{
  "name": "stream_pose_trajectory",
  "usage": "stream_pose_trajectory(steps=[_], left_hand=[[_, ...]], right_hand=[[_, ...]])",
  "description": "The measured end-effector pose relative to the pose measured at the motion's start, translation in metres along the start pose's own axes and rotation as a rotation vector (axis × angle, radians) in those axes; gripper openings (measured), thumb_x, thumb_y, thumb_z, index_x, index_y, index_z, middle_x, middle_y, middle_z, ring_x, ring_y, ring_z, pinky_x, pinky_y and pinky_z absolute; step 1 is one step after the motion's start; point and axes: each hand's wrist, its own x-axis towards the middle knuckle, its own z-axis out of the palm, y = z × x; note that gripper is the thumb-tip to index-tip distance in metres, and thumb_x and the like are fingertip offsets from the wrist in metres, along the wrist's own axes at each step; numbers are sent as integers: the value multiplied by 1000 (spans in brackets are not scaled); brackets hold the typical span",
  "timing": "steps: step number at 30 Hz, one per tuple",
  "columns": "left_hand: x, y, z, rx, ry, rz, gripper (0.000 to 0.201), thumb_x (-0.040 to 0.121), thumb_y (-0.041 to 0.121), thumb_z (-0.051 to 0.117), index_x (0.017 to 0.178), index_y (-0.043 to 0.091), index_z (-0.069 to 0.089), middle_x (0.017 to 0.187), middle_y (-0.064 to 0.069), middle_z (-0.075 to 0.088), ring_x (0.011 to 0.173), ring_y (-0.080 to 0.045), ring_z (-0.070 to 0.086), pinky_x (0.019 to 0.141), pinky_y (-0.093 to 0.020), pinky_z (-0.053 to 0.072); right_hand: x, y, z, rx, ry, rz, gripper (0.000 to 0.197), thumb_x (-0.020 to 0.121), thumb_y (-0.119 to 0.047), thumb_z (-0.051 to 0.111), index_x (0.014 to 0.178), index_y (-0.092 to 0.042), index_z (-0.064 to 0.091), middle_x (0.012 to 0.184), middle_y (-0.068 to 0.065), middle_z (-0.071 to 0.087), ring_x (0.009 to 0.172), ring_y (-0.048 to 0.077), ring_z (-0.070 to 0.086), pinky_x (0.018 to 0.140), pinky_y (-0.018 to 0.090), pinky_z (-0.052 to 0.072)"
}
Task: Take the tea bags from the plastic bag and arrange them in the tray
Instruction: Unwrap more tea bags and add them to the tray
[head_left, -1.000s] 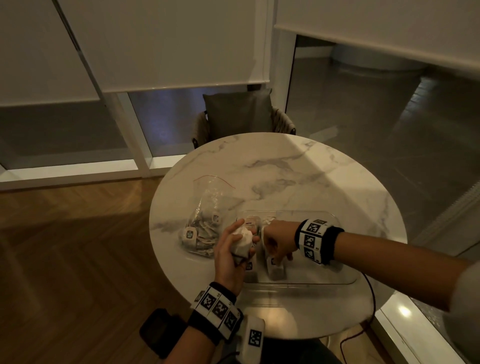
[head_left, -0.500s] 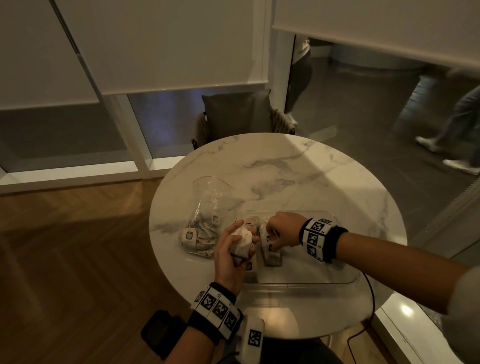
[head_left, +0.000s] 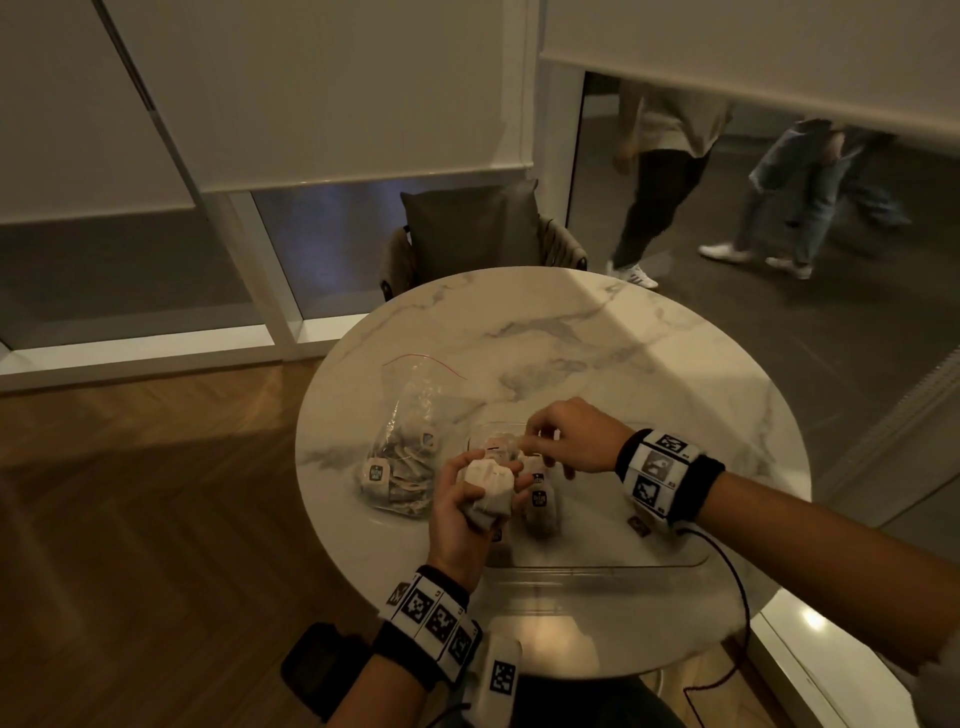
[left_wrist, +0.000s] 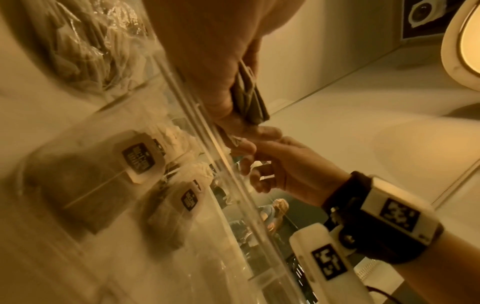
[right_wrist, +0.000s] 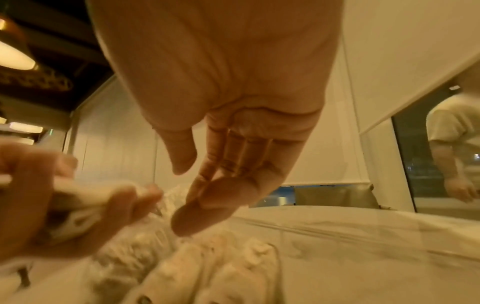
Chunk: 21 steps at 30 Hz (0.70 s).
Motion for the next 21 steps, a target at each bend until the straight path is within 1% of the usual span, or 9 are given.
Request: stream_pose_trajectory(steps=[2,3,5,6,8,10,15,18,21], left_hand=[[0,-1,1,53,-11,20,44,85,-10,34,121,11,49,119,-35,58,90,-47,65,63,-40,61],[0,-2,2,94,-10,29,46,86,-13,34,123,12,48,118,-31,58,86,-43,67,58,-37,59],[-1,-1,3,170,-2,38,49,88,-15,36,126,14,46,114,-24,60,75,-34,69,47,-30,54],[-2,-1,4,190,0,40,49,89,-15,37,127,15,46,113,-24,61,74,-32,68,46,-29,53],[-2,-2,5,173,-10,37,48,91,-13,38,129,15,45,116,-25,61,81,-34,69,52,-33,57],[-2,-2,4,135,-14,35,44,93,-10,37,128,15,45,120,-26,60,87,-35,69,59,-37,60],[-2,-1,5,132,10,37,26,97,-3,38,112,16,46,100,-16,66,70,-25,70,49,-31,56],[-2,-1,6,164,21,46,22,100,2,37,116,16,42,104,-17,62,64,-22,69,44,-28,52],[-2,-1,6,133,-9,58,23,102,5,36,119,19,42,108,-19,63,73,-27,70,50,-30,56]], right_hand=[[-4,-8,1,141,6,-18,34,89,-47,64,90,-14,73,80,4,72,45,7,61,51,24,51],[-6,-11,3,191,5,-33,32,86,-45,70,93,-15,75,82,4,72,45,4,59,49,21,48],[-10,-14,7,214,16,-70,24,80,-36,78,96,-18,75,79,2,69,47,-1,55,51,12,42],[-10,-15,9,191,24,-86,21,79,-31,80,96,-20,75,73,-1,66,50,-3,55,54,9,40],[-11,-16,11,150,36,-103,15,78,-27,81,91,-23,75,61,-8,60,56,-2,55,60,11,40],[-11,-16,10,156,25,-96,14,78,-24,80,91,-23,75,58,-10,60,56,0,56,63,17,44],[-18,-19,9,216,-122,-69,23,81,-18,78,102,-13,70,66,4,66,38,1,52,48,14,43],[-18,-17,9,297,-152,-17,19,82,-16,77,97,-10,66,67,11,67,36,5,52,43,20,43],[-21,-16,2,376,-137,-25,11,88,-17,72,93,-12,64,63,7,68,41,13,59,45,23,46]])
